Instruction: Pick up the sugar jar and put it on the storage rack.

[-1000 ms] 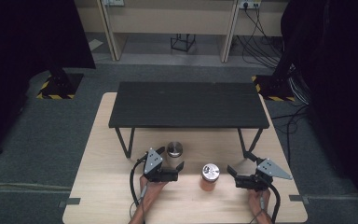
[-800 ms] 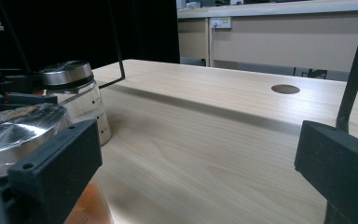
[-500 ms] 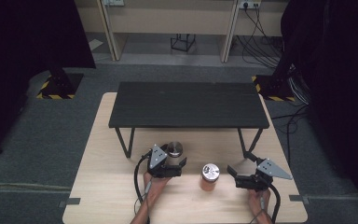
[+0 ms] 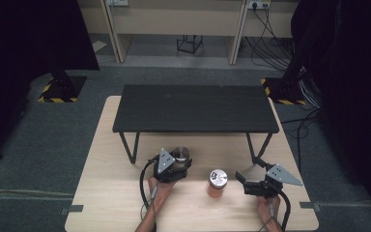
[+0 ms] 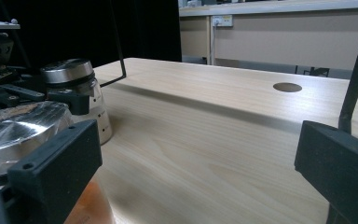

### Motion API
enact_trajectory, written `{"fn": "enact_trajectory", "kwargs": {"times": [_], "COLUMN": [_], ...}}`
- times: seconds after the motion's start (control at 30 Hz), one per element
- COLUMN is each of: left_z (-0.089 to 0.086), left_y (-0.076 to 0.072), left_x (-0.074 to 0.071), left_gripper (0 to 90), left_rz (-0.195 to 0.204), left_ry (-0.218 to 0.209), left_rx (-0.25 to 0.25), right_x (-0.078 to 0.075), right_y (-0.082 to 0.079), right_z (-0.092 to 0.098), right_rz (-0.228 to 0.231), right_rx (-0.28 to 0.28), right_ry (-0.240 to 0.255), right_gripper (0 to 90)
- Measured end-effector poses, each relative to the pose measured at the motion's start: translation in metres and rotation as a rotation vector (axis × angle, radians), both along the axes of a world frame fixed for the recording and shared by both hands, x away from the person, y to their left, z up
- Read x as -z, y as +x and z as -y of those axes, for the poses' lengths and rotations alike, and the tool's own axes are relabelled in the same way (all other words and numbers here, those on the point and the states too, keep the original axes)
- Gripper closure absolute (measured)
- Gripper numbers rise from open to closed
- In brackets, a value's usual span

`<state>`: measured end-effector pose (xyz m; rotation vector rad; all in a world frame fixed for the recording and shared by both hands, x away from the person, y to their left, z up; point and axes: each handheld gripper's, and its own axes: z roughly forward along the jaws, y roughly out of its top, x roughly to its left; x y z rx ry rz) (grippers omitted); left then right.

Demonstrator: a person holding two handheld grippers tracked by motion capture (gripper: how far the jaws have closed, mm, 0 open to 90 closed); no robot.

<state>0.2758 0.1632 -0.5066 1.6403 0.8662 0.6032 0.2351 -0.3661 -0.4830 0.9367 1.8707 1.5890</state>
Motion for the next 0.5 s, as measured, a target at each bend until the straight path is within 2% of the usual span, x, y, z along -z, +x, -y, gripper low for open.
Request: {"fn": "enact_trajectory", "kwargs": {"times": [0.13, 0.5], "left_z": [0.0030, -0.0027], "left_y": [-0.0030, -0.0053], "left_x": [-0.0005, -0.0079], "left_gripper": [31.6, 31.8], "left_rz": [0.004, -0.014], "left_ry": [0.007, 0.003], "left_rx": [-0.013, 0.015], "right_x": [0.0000, 0.0003], "right_y": [-0.0002, -0.0010], "right_z": [0.0003, 0.0009], "right_rz": [0.000, 0.005], "right_rx": [0.000, 0.000], "right_ry": [0.000, 0.003], "right_gripper": [0.7, 0.7]}}
